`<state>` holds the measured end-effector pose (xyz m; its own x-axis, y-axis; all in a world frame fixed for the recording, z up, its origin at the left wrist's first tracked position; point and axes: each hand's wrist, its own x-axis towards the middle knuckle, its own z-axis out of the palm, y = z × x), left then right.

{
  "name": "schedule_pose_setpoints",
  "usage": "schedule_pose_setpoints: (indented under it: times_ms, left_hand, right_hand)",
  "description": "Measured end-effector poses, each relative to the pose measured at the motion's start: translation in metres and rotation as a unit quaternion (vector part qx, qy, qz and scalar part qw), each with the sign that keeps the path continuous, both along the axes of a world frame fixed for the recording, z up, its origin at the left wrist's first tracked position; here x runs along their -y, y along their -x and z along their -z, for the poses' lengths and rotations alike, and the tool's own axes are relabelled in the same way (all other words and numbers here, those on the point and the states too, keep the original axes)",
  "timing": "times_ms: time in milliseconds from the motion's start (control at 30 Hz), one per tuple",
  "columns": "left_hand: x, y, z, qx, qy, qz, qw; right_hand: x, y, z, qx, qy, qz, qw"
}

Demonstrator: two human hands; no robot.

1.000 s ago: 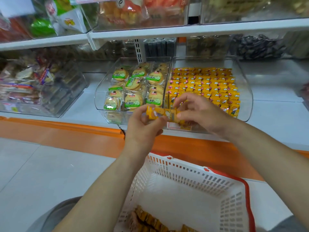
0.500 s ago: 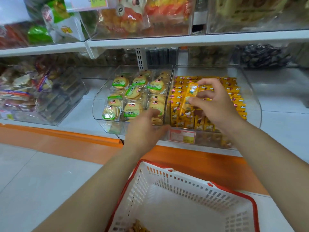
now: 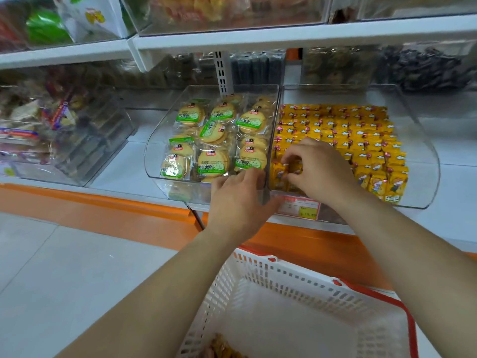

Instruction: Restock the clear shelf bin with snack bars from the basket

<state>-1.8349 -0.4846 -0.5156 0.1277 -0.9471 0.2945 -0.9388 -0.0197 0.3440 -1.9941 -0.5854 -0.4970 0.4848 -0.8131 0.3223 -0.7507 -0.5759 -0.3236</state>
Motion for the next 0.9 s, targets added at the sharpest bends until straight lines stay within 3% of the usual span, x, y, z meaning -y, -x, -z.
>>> schedule_pose_setpoints:
  times_ms: [200,333,467,600,733,800,900]
  left_hand:
    - [-0.001,0.002,-0.009,-0.018,-0.053,0.000,0.998]
    - [-0.015,0.010,-0.031,-0.044,-0.032,-0.004,0.998]
    - [-0.052,0.019,-0.038,-0.089,0.010,0.043,0.995]
    - [-0.090,0.024,0.001,-0.083,-0.210,0.101,0.969]
    - [-0.109,0.029,0.084,0.002,-0.442,0.123,0.888]
    - [-0.117,0.031,0.134,0.016,-0.502,0.112,0.857]
    - [-0.135,0.032,0.203,0.011,-0.535,0.093,0.840]
  right_hand:
    - [-0.002,0.007,-0.008,-0.062,-0.033,-0.001,0.998]
    - [-0.024,0.018,-0.025,-0.022,-0.020,0.000,1.000]
    - [-0.068,0.033,-0.029,0.040,-0.039,-0.073,0.996]
    - [-0.116,0.056,0.014,0.023,-0.161,-0.104,0.981]
    - [-0.145,0.067,0.100,-0.079,-0.322,-0.077,0.940]
    - [-0.156,0.068,0.152,-0.088,-0.390,-0.046,0.916]
    - [-0.178,0.072,0.228,-0.088,-0.468,0.000,0.879]
